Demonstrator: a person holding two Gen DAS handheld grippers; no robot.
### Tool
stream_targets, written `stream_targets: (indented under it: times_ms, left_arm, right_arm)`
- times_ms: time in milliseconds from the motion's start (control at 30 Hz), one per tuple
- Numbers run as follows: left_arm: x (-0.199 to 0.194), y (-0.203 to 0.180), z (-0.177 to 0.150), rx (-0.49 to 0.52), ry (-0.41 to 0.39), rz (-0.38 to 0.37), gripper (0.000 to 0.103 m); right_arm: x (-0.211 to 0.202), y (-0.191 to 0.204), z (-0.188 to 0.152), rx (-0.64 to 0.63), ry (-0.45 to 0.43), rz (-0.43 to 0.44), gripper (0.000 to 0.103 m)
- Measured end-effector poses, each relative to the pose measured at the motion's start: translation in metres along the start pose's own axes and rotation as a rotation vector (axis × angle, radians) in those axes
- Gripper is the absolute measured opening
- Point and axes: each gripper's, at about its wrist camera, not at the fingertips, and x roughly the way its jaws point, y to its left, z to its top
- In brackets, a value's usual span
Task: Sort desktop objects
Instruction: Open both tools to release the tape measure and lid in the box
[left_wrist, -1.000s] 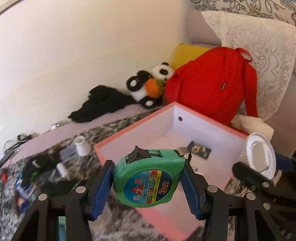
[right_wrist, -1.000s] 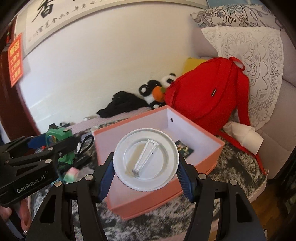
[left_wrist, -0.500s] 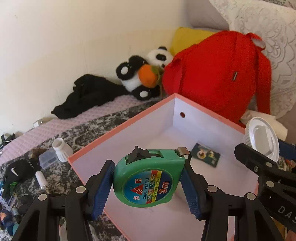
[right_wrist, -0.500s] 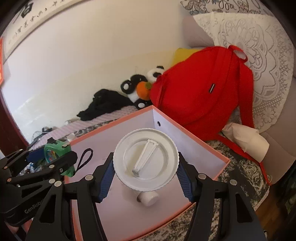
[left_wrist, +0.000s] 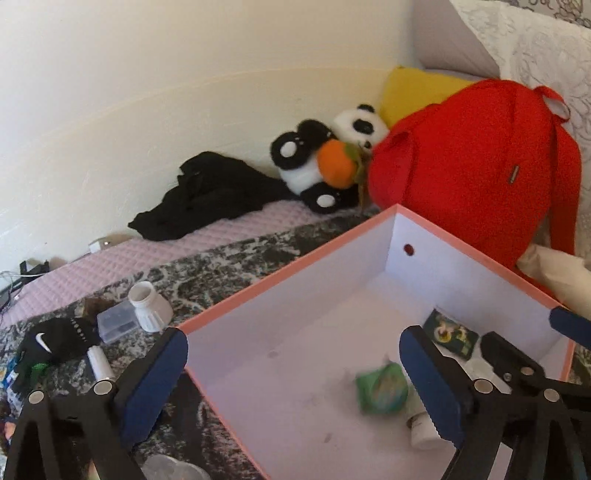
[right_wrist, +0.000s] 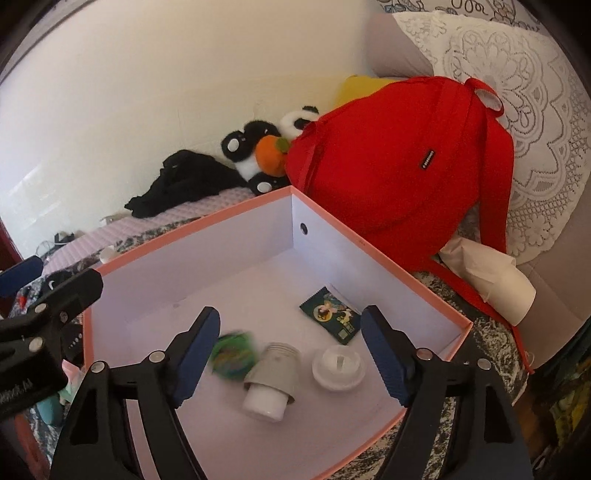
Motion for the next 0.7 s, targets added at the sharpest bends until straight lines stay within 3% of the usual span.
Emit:
stream_targets:
  times_ms: [300,500,700]
  left_arm:
    - [-0.06,0.019,-0.009,-0.017,-0.033,0.046,0.096]
    - [-0.106,0.061,-0.061,-0.082,-0.001,0.112,0.096]
    - [-0.142,0.111,-0.118,-0.162,0.05,0.181,0.097]
  right_arm:
    - [-0.065,0.03,-0.017,-0.007,-0.048,0.062,0.082]
    - [-0.113,0.054,-0.033,-0.017,-0.08,0.112,0.086]
    - [-0.152,0.104,-0.086,-0.093,-0.052,0.189,0.089]
